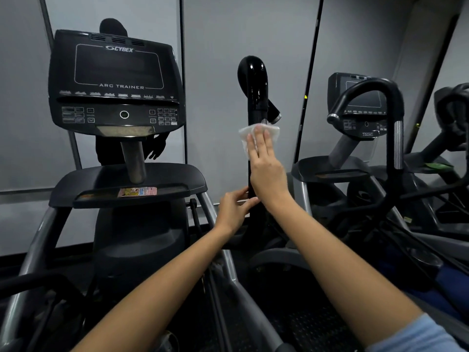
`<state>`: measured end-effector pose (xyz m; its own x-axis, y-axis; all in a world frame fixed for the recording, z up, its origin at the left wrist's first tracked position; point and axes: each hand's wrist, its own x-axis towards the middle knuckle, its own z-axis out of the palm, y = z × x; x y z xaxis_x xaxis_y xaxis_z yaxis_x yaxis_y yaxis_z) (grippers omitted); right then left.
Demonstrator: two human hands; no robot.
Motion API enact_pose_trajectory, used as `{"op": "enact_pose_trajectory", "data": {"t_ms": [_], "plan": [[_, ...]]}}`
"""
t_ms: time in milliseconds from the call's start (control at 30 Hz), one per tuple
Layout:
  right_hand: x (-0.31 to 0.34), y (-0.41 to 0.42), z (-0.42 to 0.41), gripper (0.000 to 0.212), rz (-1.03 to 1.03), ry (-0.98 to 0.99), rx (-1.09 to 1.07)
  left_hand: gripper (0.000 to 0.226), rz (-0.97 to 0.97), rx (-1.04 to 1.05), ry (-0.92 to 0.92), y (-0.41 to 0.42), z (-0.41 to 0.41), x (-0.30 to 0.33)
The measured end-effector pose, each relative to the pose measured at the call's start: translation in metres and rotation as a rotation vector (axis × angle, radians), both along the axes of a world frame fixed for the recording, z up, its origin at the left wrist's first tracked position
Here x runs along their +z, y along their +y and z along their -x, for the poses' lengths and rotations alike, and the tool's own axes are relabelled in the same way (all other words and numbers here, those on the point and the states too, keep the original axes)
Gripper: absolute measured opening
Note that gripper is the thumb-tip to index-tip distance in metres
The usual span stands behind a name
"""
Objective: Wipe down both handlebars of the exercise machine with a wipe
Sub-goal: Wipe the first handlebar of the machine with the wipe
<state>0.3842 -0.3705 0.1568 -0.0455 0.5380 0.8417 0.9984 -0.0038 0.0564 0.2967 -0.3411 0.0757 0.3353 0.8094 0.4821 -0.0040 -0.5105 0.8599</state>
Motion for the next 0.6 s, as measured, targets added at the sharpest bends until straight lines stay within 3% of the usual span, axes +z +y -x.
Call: {"op": "enact_pose_trajectory", "data": {"t_ms": [133, 300, 433, 600], "plan": [[-0.029, -0.003, -0.006, 0.054, 0.071, -0.197, -0.132, 0.029, 0.019, 0.031, 0.024, 0.001, 0.000, 0.002], [0.020, 0.011, 0.011, 0.052, 0.097, -0.230, -0.239, 0.032, -0.014, 0.014, 0.021, 0.000, 0.001, 0.001], [-0.010, 0.002, 0.010, 0.059, 0.098, -0.239, -0.310, 0.014, -0.027, 0.059, 0.030, -0.003, 0.000, 0.003], [-0.019, -0.014, 0.007, 0.058, 0.181, -0.274, -0.252, 0.017, -0.033, 0.081, 0.048, -0.005, 0.000, 0.005]]}}
